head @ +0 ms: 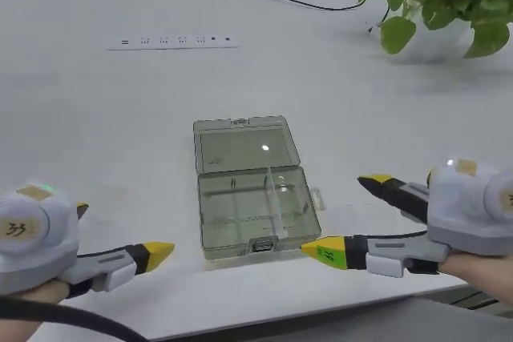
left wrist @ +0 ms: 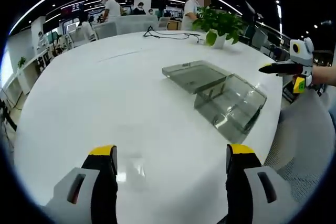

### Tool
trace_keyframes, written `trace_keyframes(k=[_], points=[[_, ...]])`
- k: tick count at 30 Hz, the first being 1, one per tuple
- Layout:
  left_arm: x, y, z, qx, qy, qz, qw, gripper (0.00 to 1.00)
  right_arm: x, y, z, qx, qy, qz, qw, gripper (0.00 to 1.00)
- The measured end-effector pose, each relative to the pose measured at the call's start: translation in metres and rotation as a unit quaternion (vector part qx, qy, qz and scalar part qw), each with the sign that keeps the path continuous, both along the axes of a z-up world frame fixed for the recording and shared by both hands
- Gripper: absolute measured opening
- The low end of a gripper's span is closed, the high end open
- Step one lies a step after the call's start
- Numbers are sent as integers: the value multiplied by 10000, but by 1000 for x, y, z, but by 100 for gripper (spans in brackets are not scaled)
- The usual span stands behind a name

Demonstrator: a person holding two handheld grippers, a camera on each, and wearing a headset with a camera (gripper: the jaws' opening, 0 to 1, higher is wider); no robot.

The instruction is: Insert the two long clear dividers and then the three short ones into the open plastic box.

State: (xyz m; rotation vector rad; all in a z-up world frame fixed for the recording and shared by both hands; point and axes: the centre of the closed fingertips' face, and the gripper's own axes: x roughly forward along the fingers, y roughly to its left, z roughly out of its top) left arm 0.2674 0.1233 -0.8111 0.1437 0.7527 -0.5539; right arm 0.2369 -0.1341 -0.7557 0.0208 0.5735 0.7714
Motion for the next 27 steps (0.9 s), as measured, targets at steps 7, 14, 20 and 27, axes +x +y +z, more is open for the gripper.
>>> trace_keyframes(k=[7, 14, 20, 27], points=[[2, 26, -14, 432, 438, 223, 9979, 74, -2, 1, -3, -119, 30, 62, 9999, 100], [5, 41, -25, 767, 658, 286, 9945, 58, -1, 0, 1, -57, -3, -2, 10000, 100], [6, 45, -31, 860, 793, 339, 9926, 54, -2, -6, 3, -4, 19, -121, 9999, 99], [12, 47, -31, 911, 906, 335, 9911, 45, -2, -8, 3, 36, 23, -192, 9998, 98]])
